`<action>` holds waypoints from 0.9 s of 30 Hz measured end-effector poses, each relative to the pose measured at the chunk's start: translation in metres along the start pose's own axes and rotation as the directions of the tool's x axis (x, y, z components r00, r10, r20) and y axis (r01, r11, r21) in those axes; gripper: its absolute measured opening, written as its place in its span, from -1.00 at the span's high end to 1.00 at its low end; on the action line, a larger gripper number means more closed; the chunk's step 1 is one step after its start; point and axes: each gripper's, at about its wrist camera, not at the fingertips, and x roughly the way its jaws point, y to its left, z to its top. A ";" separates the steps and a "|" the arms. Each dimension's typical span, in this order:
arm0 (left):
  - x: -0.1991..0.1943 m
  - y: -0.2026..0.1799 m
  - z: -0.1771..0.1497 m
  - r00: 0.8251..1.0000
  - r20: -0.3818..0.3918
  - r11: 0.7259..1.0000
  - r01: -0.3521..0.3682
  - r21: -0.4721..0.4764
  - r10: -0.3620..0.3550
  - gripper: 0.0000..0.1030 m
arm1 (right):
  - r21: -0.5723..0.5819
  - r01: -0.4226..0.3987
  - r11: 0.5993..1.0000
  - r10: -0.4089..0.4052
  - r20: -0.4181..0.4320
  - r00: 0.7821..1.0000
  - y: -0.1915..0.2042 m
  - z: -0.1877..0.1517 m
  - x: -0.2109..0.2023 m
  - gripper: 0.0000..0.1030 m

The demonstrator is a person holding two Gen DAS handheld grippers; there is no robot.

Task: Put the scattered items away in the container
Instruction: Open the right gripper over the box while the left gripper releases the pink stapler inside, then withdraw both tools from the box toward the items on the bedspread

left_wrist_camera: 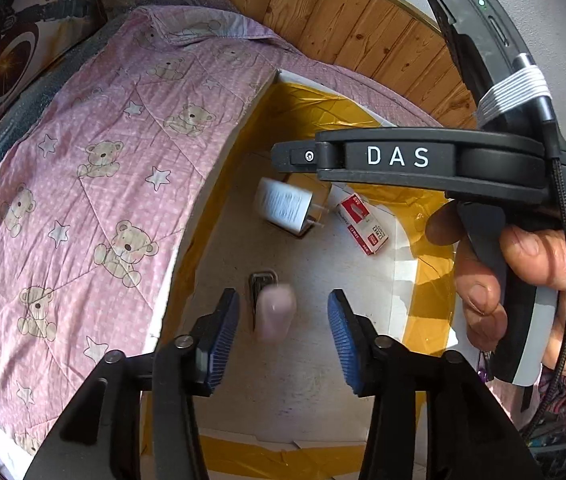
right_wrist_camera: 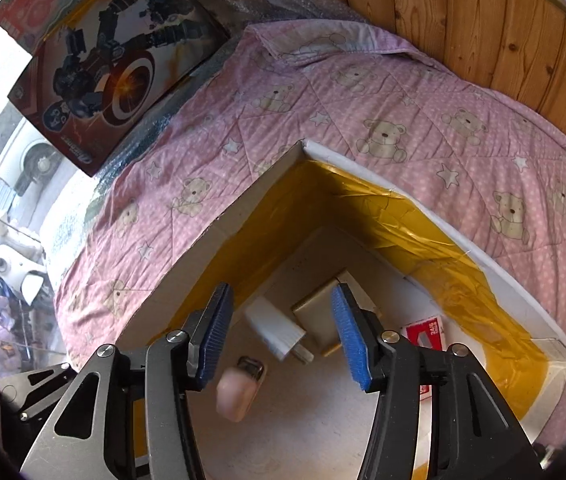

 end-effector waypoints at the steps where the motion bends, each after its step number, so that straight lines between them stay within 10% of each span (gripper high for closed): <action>1: -0.003 0.004 -0.002 1.000 0.006 1.000 0.007 -0.012 -0.007 -0.03 | 0.015 -0.005 1.000 0.005 0.001 1.000 -0.003 -0.001 -0.003 -0.06; 27: -0.064 0.007 -0.082 0.993 0.109 0.994 0.058 -0.092 -0.048 -0.03 | 0.076 -0.091 0.993 0.074 0.206 0.976 0.039 -0.172 -0.118 -0.07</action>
